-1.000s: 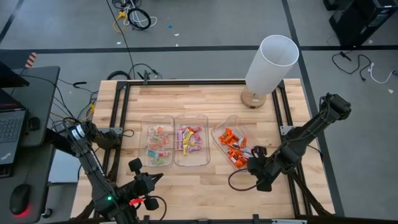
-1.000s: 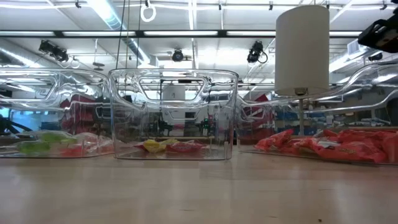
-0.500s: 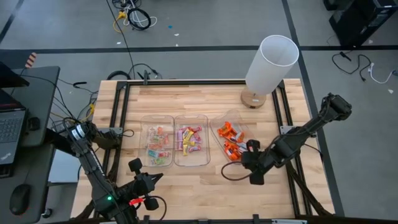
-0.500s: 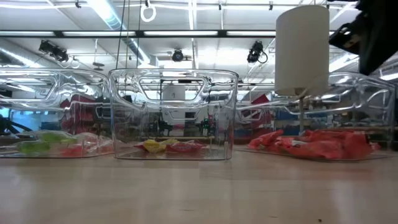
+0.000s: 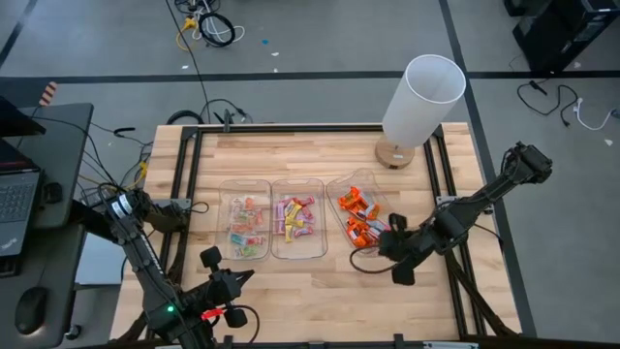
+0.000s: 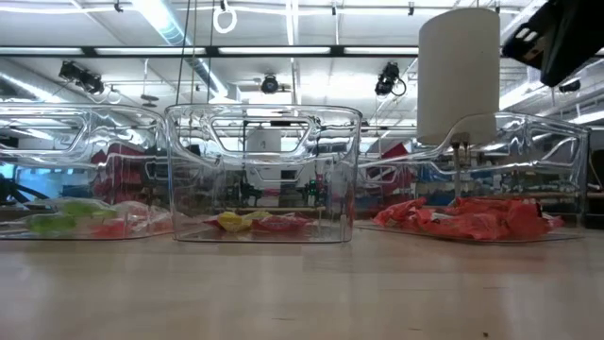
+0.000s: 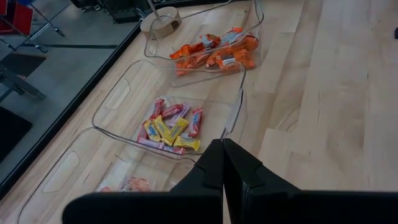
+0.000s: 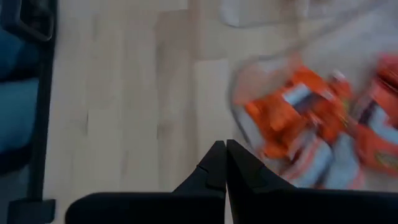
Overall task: Sort candy
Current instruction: Move bottom right transparent bin to the middle right of the table
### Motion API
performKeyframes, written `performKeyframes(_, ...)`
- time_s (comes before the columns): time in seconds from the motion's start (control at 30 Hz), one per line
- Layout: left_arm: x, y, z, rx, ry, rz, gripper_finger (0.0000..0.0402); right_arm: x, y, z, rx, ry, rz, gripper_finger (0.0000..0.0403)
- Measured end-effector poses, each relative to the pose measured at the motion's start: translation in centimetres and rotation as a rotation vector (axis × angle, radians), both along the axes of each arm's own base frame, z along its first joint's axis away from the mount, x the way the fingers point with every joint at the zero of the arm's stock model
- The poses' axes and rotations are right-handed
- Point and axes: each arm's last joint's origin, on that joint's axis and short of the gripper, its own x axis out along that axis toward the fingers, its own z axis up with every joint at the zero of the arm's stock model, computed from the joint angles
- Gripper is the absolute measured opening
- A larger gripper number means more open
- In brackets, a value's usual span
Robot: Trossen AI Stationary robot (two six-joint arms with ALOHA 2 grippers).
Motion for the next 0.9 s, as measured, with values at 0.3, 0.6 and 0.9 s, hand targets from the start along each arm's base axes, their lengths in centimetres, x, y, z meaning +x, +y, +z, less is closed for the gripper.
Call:
performKeyframes(0.3, 0.0, 0.0, 0.0, 0.0, -0.002, 0.001, 0.0, -4.9, -3.1, 1.6, 0.007, 0.16, -0.362, 0.0)
performKeyframes(0.6, 0.1, 0.0, 0.0, -0.001, -0.006, 0.001, 0.0, -7.1, -4.6, 1.3, -0.102, 0.332, -0.574, 0.0)
performKeyframes(0.9, 0.1, 0.0, 0.0, -0.001, -0.007, 0.001, 0.0, -6.1, -4.0, -1.3, -0.164, 0.409, -0.587, 0.0)
